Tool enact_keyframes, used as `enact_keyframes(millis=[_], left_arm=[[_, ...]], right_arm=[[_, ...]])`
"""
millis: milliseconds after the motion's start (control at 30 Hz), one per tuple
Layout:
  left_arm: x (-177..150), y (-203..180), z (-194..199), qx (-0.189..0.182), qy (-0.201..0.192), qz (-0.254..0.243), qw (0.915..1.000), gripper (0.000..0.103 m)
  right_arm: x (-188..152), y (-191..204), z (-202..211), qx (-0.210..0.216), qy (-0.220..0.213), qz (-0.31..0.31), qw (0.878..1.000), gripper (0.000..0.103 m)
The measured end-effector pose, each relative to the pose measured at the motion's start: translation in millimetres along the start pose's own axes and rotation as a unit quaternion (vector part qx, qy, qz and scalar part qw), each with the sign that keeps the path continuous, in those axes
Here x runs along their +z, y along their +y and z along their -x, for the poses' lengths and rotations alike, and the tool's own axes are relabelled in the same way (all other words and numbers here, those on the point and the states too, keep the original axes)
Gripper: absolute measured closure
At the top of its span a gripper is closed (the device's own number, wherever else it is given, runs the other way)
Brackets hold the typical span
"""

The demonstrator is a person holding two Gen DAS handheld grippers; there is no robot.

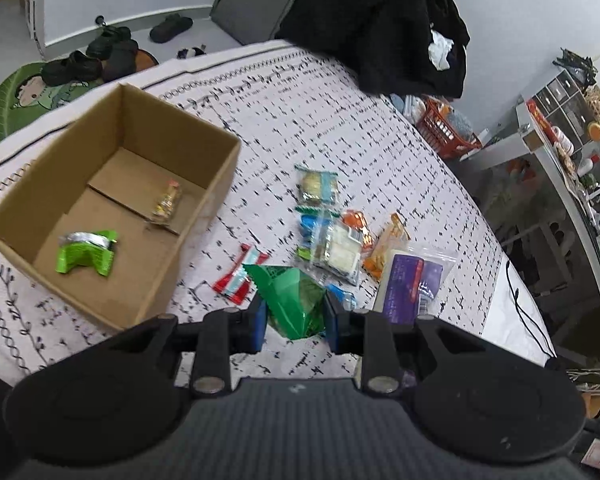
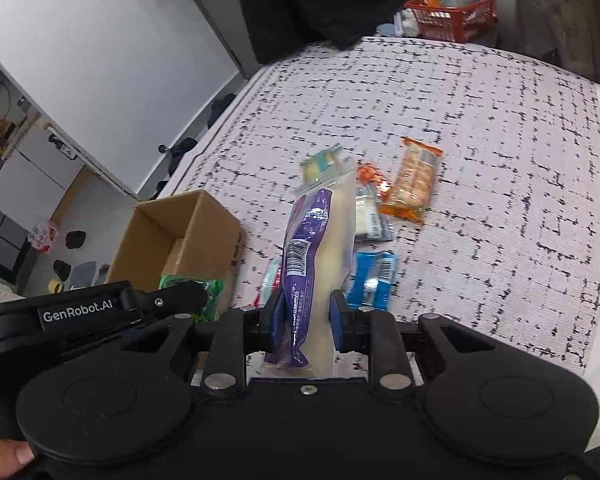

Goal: Organize snacks
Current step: 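Carry both snacks into the cardboard box and open both tools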

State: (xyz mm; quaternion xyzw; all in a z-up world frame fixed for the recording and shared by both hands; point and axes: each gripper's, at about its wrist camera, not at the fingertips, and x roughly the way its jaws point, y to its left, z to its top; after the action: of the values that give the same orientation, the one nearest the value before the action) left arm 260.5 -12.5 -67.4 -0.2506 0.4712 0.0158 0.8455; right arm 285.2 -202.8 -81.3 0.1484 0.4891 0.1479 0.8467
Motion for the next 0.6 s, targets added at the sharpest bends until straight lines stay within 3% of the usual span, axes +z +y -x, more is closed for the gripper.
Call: enact_keyframes(millis=[600], left_arm=[[17,44,31,0.016,-0.026,0.018,0.9994,0.075]], right_arm=[[1,56,-4,0.023,-0.002,0.032,0.999,0.08]])
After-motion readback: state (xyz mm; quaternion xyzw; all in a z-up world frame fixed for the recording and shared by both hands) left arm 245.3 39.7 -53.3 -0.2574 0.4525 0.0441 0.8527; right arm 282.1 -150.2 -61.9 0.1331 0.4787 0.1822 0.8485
